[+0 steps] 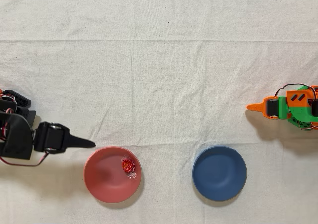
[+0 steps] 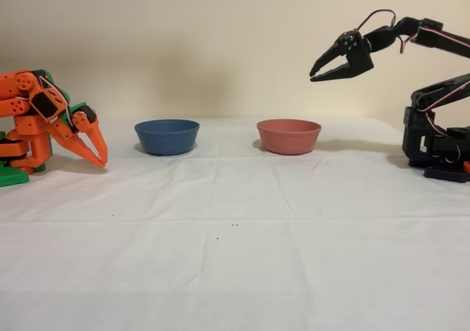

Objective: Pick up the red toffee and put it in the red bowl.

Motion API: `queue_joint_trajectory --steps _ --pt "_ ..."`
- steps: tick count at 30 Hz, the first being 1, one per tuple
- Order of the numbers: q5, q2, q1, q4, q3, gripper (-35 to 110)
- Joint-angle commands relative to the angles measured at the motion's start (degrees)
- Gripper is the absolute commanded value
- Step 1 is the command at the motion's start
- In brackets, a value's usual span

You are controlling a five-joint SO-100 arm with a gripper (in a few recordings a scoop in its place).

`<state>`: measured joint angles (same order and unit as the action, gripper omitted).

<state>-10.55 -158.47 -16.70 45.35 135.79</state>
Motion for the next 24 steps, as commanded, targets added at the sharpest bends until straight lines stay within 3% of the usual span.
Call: queue_joint_trajectory --steps 1,10,24 --pt "1.1 -10.0 2.2 -2.6 5.6 1" --pt "2.3 -25.8 12.8 7.4 15.0 1" --pt "7.7 -25.8 13.1 -1.4 30.4 1"
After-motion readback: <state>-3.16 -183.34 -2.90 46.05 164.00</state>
